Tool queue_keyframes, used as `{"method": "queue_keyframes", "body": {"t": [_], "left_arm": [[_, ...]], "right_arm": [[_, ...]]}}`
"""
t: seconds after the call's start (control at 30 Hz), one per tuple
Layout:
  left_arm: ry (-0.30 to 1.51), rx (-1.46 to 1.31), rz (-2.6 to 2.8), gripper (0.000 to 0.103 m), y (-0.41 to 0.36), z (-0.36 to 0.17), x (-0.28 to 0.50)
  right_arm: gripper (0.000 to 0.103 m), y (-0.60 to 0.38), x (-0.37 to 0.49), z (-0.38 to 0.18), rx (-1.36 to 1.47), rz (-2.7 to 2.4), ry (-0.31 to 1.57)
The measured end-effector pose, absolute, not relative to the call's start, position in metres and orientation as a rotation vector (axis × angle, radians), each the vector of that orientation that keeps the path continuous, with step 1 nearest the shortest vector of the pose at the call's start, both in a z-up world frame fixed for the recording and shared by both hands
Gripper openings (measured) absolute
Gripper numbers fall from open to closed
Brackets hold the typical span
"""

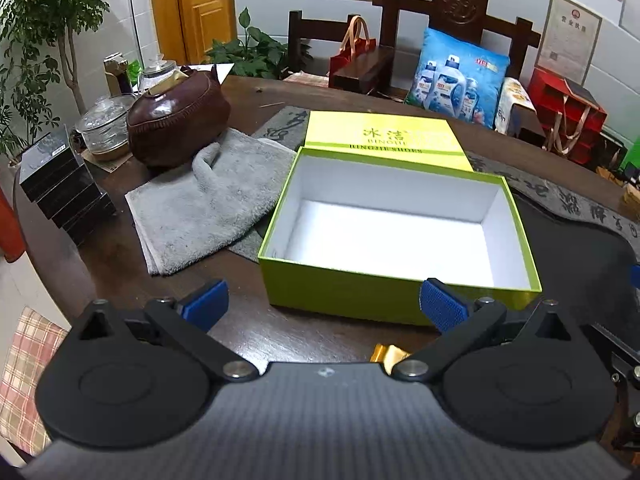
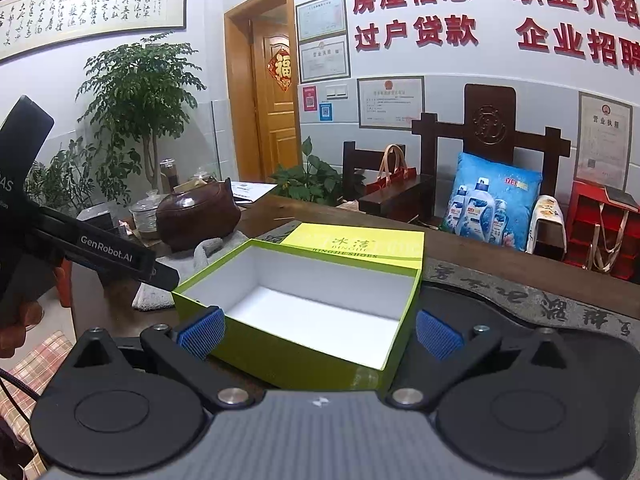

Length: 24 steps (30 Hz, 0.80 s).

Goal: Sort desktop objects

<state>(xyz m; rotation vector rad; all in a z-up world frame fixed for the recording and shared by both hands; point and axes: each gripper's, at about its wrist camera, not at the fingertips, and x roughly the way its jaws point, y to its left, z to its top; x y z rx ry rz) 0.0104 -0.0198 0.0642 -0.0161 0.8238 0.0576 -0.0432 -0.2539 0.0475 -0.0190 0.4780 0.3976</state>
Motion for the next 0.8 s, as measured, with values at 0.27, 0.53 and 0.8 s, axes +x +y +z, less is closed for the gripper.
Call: {"method": "queue_keyframes", "body": {"t": [0.27,0.53,0.8], "left_arm": [[0.859,-0.022,0.041,0.103,-0.022,0.053,0.005],[0.879,-0.043,0.025,0.103,-0.023,0.044,-0.001],[0.876,-0.046,0.005,0.103,-0.026,0.041,-0.005]], "right_arm": [[0.103,-0.25,-0.048,0.043,-0.027,0.404,0.5],[0.103,-0.245,-0.051,0.035,-0.02,0.417,0.542],[0.103,-0.234,-0.058,0.032,-0.057,0.444,0.558]]}}
